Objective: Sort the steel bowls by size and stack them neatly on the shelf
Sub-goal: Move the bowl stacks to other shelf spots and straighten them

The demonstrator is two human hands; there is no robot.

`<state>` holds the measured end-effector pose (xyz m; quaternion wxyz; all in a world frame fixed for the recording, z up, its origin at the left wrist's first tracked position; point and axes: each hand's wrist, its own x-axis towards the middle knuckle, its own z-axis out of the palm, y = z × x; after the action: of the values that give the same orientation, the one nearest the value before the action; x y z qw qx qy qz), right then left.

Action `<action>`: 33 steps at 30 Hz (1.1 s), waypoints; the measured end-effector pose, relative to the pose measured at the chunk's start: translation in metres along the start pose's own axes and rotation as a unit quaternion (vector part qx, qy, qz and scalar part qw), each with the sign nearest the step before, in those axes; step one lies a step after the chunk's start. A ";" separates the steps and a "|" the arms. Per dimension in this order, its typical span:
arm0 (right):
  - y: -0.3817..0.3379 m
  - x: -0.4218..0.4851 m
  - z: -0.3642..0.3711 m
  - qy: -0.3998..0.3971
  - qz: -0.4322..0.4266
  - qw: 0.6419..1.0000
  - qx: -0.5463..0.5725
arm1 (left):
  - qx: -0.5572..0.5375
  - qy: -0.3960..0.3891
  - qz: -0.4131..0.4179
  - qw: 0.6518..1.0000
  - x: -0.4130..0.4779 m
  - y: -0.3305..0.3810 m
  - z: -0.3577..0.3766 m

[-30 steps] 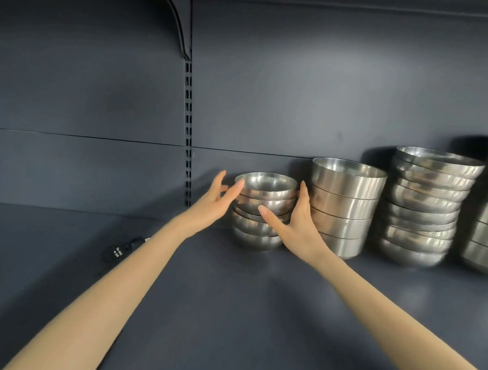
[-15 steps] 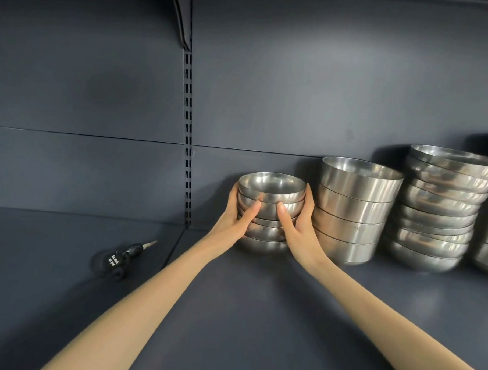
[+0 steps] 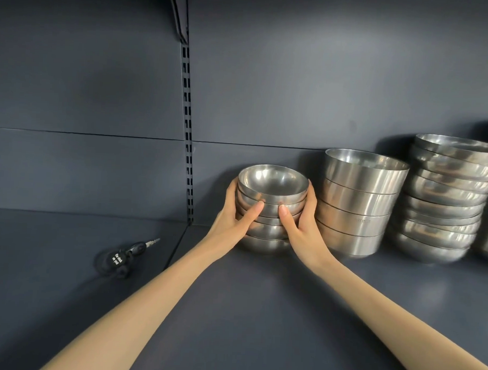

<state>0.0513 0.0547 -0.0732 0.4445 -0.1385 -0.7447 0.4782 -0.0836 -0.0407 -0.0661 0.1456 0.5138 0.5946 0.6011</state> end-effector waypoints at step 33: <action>-0.123 -0.051 0.021 -0.032 -0.069 0.996 0.054 | 0.028 0.043 0.045 0.998 -0.072 0.109 -0.041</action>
<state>0.0903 -0.0519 -0.0006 0.4590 -0.0475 -0.7396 0.4899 -0.0373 -0.1476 0.0060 0.0782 0.5181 0.5931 0.6114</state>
